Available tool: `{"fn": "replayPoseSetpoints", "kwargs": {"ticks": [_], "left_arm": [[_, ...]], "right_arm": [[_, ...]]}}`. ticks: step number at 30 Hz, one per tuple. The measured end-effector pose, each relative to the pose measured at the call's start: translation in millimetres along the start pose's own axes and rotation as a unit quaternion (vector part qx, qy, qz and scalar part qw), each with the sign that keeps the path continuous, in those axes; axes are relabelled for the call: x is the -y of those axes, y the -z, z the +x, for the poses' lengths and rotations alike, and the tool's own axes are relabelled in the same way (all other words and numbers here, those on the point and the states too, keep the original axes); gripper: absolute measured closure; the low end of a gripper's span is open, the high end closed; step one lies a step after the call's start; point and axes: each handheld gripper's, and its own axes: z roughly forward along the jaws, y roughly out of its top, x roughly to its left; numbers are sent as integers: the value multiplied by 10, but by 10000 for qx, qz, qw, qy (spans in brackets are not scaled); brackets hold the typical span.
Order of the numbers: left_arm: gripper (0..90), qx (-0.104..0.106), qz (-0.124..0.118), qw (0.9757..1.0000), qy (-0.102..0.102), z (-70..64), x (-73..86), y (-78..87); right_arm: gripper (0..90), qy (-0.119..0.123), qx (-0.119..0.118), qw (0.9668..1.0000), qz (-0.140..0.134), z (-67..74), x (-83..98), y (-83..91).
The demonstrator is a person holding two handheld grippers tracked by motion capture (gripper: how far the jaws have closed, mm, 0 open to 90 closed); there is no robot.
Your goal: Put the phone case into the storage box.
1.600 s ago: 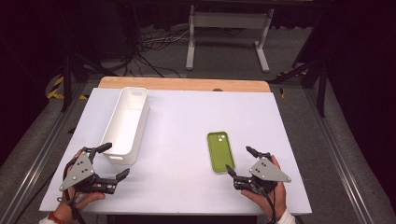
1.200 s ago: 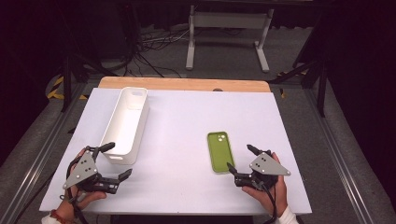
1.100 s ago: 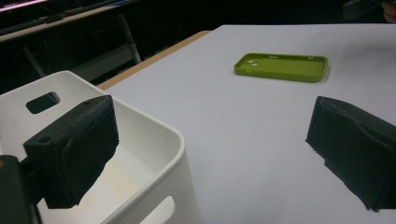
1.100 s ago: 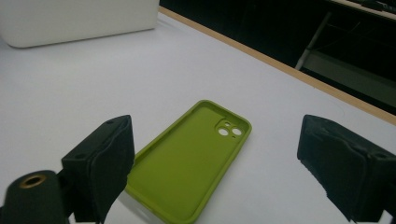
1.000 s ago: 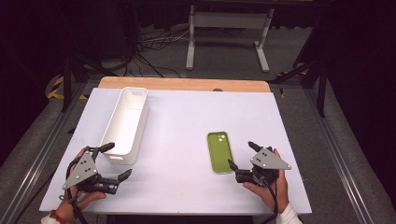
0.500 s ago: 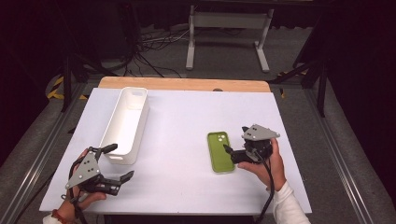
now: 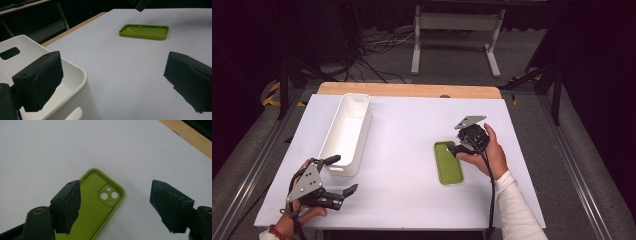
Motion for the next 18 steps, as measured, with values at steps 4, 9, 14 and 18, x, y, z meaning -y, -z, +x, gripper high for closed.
{"fn": "replayPoseSetpoints", "kwargs": {"ticks": [4, 9, 14, 18], "left_arm": [[32, 54, 46, 10000, -4, -9, -1, -18], [32, 99, 53, 9999, -64, -8, -1, -17], [34, 105, 63, 9999, -79, -10, -3, -10], [36, 120, 80, 9998, -96, -14, -1, -11]], "right_arm": [[263, 16, -24, 9992, 398, -60, -74, -144], [263, -139, -77, 9971, 748, -141, -127, -309], [274, -300, -197, 9929, 1134, -207, -121, -499], [382, -428, -309, 9897, 1333, -246, -87, -597]]}}
